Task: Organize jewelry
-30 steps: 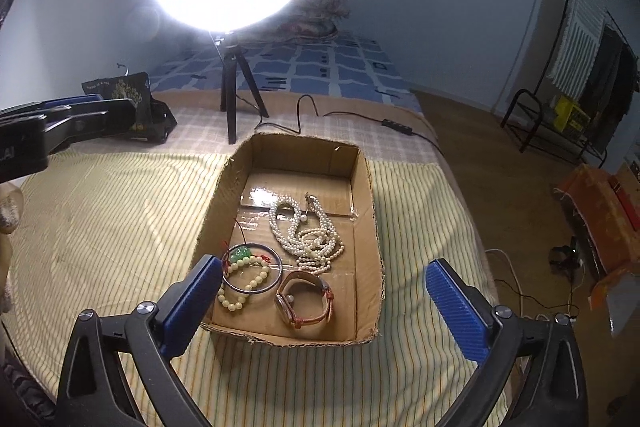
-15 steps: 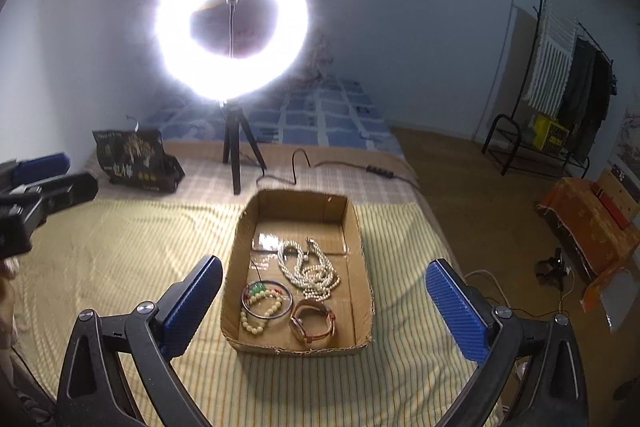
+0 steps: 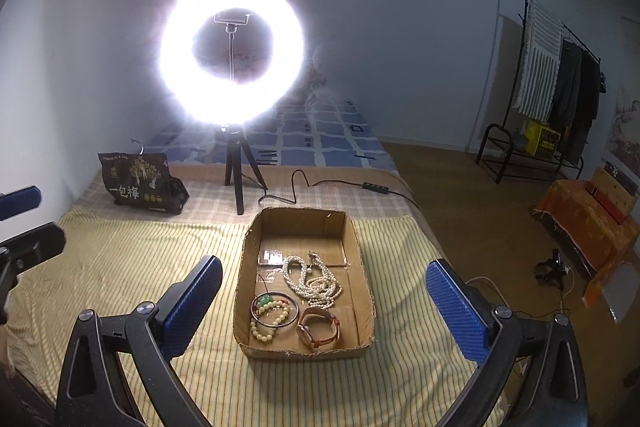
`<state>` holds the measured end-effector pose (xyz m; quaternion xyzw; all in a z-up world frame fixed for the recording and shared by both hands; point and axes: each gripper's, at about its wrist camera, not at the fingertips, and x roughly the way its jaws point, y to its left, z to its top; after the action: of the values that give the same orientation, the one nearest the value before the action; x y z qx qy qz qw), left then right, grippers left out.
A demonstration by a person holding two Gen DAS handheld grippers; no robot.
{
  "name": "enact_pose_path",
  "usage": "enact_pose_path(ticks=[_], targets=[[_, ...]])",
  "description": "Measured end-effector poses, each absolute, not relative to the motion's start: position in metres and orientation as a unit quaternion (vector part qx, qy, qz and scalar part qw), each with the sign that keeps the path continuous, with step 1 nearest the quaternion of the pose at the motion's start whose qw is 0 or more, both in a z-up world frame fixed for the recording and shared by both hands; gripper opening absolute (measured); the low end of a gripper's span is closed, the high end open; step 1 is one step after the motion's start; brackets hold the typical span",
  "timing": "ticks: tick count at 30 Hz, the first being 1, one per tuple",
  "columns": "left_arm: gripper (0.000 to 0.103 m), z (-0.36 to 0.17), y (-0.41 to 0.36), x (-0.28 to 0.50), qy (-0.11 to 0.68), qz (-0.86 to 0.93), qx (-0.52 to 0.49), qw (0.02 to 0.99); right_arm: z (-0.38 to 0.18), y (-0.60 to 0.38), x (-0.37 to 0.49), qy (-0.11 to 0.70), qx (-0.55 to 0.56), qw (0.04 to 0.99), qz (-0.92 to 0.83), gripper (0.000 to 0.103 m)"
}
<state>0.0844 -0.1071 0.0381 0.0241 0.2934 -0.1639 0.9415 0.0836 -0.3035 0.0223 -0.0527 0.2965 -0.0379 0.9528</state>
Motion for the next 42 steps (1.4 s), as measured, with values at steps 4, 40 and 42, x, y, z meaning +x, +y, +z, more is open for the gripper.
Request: enact_pose_path(ticks=[4,40,42], targets=[[0.100,0.035,-0.111,0.074,0.283,-0.165,0.035,0.944,0.012,-0.305,0.082,0.301,-0.057,0.951,-0.035,0.103],[0.103,0.022,-0.123,0.070,0.284,-0.154,0.057,0.945,-0.004,-0.327,0.094,0.317,-0.017,0.947,-0.058,0.103],[0.103,0.023,-0.122,0.070,0.283,-0.154,0.058,0.945,-0.005,-0.327,0.095,0.318,-0.017,0.946,-0.059,0.103]])
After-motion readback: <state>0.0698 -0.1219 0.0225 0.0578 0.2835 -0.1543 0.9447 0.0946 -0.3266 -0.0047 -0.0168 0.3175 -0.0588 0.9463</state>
